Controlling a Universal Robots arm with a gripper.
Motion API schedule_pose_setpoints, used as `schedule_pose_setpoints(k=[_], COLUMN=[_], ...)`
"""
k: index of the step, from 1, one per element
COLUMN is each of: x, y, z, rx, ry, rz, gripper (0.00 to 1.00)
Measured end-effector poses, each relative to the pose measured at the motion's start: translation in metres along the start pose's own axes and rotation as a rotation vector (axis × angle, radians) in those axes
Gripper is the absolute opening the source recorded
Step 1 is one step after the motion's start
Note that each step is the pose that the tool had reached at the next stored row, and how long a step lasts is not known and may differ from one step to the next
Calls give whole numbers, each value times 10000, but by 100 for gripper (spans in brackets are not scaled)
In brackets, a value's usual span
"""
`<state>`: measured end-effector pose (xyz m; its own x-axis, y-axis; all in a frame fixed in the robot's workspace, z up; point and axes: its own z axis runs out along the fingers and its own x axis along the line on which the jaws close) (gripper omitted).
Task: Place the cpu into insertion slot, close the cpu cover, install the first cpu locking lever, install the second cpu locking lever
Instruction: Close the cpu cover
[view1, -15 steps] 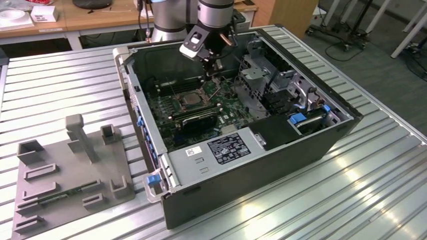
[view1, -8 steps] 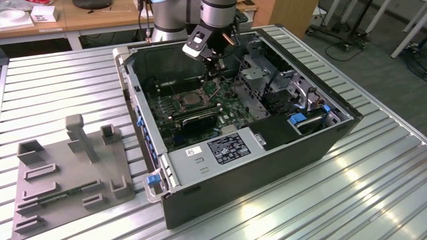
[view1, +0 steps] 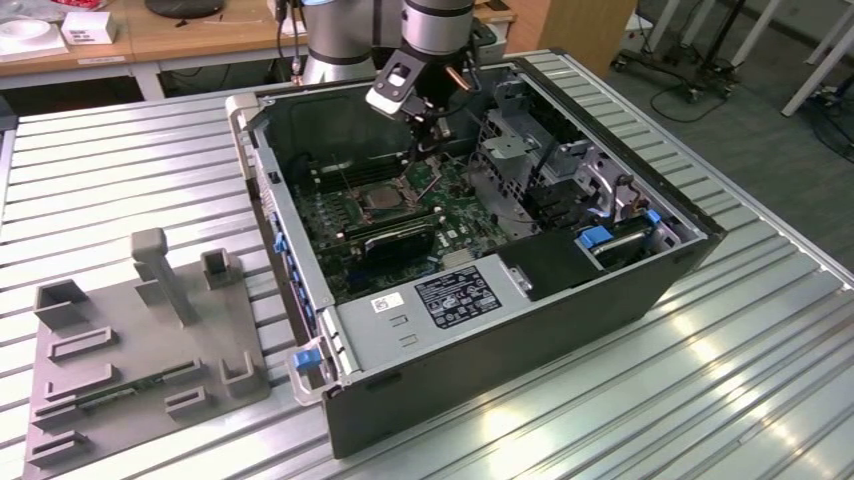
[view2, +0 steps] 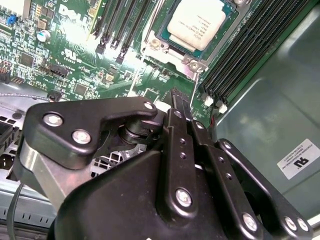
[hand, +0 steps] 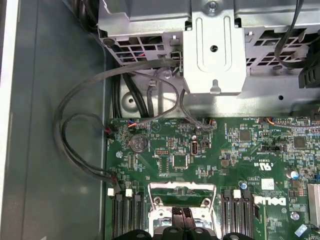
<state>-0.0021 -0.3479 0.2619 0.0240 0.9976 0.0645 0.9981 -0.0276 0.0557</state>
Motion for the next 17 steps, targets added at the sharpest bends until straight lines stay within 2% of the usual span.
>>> schedule_pose_setpoints(k=[8,17], x=[3,8], y=[113,315], z=[6,18], rx=[1,0], ry=[-1,0], rz=[2,1], gripper=[11,11])
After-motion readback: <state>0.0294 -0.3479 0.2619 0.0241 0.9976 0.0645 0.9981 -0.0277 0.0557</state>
